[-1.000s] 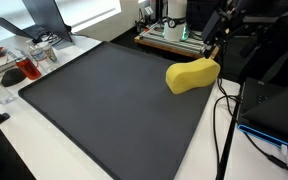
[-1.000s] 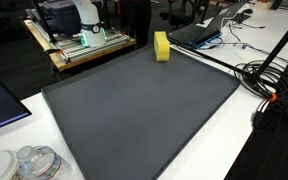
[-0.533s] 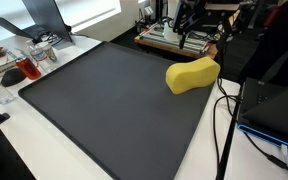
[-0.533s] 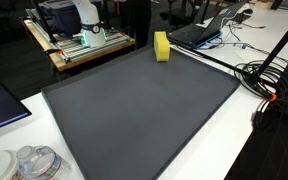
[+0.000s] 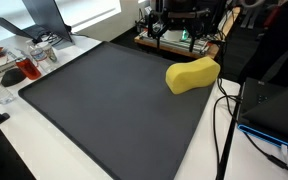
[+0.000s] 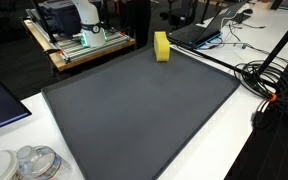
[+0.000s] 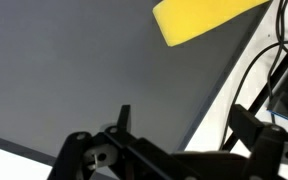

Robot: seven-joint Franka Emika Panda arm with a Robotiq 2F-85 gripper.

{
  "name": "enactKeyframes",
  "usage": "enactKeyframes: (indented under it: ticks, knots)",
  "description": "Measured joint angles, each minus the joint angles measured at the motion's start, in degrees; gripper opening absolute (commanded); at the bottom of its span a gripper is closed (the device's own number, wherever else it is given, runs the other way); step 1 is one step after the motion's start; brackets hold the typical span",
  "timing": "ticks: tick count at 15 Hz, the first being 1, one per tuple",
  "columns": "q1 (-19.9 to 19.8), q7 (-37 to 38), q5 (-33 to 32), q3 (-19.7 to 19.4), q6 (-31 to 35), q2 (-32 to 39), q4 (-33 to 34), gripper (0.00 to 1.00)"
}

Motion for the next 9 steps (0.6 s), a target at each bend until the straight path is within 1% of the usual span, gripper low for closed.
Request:
enactKeyframes:
  ticks: [2,6,9]
  knots:
    - [-0.39,-0.37,0.12,-0.15,0.92,-0.47,-1.35,1.00]
    - [-0.32,-0.46,0.19,-0.06,0.94,-0.62,-1.60,1.00]
    - [-1.05,-3.70,2.69,-0.47,0.96,-0.20,-1.65,1.00]
